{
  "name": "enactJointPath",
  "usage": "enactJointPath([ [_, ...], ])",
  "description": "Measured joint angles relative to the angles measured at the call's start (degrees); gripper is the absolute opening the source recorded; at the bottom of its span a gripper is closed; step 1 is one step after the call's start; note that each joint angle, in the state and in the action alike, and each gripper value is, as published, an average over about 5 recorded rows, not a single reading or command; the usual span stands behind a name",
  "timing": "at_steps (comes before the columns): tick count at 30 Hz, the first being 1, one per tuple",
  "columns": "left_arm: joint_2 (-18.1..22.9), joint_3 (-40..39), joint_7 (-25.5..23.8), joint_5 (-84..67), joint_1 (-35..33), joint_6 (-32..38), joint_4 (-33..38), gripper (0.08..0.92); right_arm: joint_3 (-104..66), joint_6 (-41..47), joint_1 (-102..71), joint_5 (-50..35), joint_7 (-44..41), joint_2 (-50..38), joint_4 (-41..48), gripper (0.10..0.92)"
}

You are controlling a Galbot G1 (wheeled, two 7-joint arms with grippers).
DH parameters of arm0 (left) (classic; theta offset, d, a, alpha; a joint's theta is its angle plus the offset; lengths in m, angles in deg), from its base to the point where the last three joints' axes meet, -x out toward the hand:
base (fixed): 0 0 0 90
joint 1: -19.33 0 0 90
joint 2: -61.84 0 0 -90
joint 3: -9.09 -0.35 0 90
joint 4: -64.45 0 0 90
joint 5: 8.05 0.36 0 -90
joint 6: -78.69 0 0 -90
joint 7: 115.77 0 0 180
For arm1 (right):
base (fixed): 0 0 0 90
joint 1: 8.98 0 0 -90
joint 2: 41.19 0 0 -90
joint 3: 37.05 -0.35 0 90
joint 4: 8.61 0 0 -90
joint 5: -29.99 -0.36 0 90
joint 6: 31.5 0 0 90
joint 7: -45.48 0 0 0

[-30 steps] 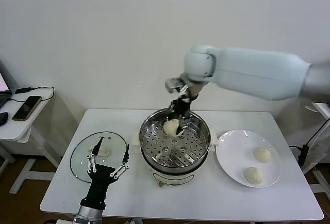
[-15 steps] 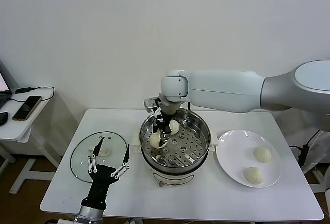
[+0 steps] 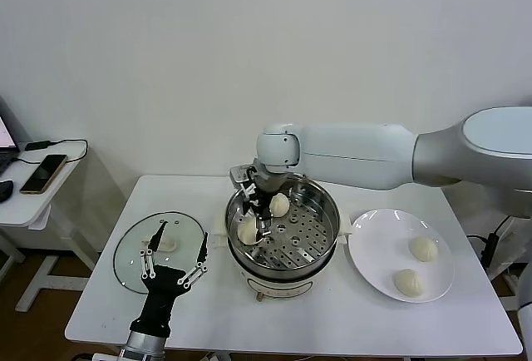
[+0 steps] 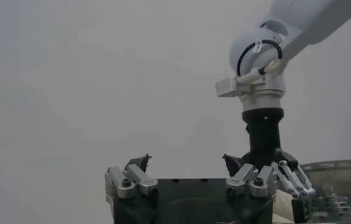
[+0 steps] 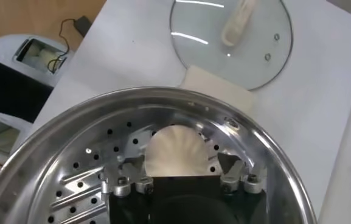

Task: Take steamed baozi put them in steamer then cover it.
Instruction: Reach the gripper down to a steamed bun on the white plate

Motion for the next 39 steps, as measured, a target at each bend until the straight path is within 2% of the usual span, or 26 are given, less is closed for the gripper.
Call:
enactJointPath([
  [15,0.0,-1.19,0.03,0.59,0.21,-0.27,0.44,0.823,-3.43,-6.62,6.03,7.77,-11.66,-25.74,-6.89,0.823],
  [24,-0.13,-0.97,0.33,0.96,-0.61,-0.69,1.46,0.823,-12.55,-10.63,-6.7,17.72,-15.04,-39.73,-7.16,0.823],
  [31,-0.16,-0.52,0.46,1.14,-1.34,-1.06,1.89,0.823,-23.45,-12.24,-22.53,24.3,-16.15,-45.44,-6.38,0.823],
  [39,-0.01,-0.49,0.6,1.29,-1.87,-1.36,2.46,0.823,-30.3,-12.89,-32.59,28.51,-15.7,-47.12,-4.11,0.823],
])
